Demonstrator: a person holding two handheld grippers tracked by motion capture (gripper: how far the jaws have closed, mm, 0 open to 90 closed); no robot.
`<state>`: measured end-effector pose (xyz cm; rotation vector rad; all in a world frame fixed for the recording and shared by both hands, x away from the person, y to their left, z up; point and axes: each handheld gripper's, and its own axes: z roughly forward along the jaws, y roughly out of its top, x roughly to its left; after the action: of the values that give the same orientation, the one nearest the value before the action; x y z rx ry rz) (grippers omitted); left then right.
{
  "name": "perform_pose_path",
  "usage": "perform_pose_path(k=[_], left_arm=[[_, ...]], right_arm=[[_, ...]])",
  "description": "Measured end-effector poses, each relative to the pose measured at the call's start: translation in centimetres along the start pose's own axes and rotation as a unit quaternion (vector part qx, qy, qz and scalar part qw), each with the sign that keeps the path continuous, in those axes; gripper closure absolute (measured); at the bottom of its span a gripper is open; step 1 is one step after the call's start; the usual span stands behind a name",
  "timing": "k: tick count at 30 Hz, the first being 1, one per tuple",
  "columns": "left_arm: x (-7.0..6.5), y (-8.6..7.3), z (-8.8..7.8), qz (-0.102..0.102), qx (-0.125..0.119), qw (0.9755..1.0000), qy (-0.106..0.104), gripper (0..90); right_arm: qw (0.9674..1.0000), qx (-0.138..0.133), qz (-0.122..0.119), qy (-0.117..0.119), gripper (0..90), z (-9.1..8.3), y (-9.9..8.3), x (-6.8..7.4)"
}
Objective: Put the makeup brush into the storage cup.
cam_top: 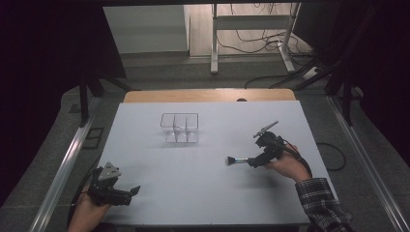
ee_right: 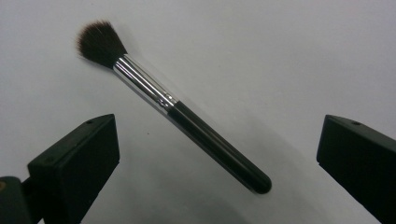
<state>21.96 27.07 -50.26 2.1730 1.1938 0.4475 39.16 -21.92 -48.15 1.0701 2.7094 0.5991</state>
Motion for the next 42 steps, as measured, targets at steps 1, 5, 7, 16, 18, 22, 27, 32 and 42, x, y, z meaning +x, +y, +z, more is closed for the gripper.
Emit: perform_pose_path(k=[1,5,7,16,18,22,27,32,42], left_arm=[[0.0,0.0,0.0,0.000,0.000,1.0000,0.000,0.0],[0.0,0.0,0.0,-0.001,0.000,1.0000,0.000,0.0],[0.0,0.0,0.0,-0.001,0.000,1.0000,0.000,0.0],[0.0,0.0,0.0,0.001,0.000,1.0000,0.000,0.0],[0.0,0.0,0.0,0.001,0.000,1.0000,0.000,0.0],[0.0,0.0,0.1,0.001,0.001,1.0000,-0.001,0.0],[0.0,0.0,0.1,0.001,0.002,1.0000,0.000,0.0],[0.0,0.0,0.1,0.002,0.003,1.0000,-0.001,0.0],[0.0,0.0,0.2,0.003,0.007,1.0000,-0.002,0.0]], right_arm=[[1.0000,0.000,0.000,0.000,0.0,0.0,0.0,0.0],[1.0000,0.004,-0.006,0.006,0.0,0.4,0.4,0.4],[0.9999,0.006,-0.010,0.010,0.0,0.7,0.7,0.7],[0.9995,0.011,-0.024,0.017,0.0,1.4,1.7,1.6],[0.9996,0.014,-0.020,0.016,0.0,1.5,1.6,1.4],[0.9996,0.017,-0.016,0.018,0.0,1.8,1.4,1.1],[0.9995,0.021,-0.018,0.018,0.0,2.2,1.3,1.2],[0.9992,0.032,-0.018,0.016,3.7,2.7,1.1,1.3],[0.9979,0.048,-0.044,0.006,22.7,3.0,1.1,1.7]])
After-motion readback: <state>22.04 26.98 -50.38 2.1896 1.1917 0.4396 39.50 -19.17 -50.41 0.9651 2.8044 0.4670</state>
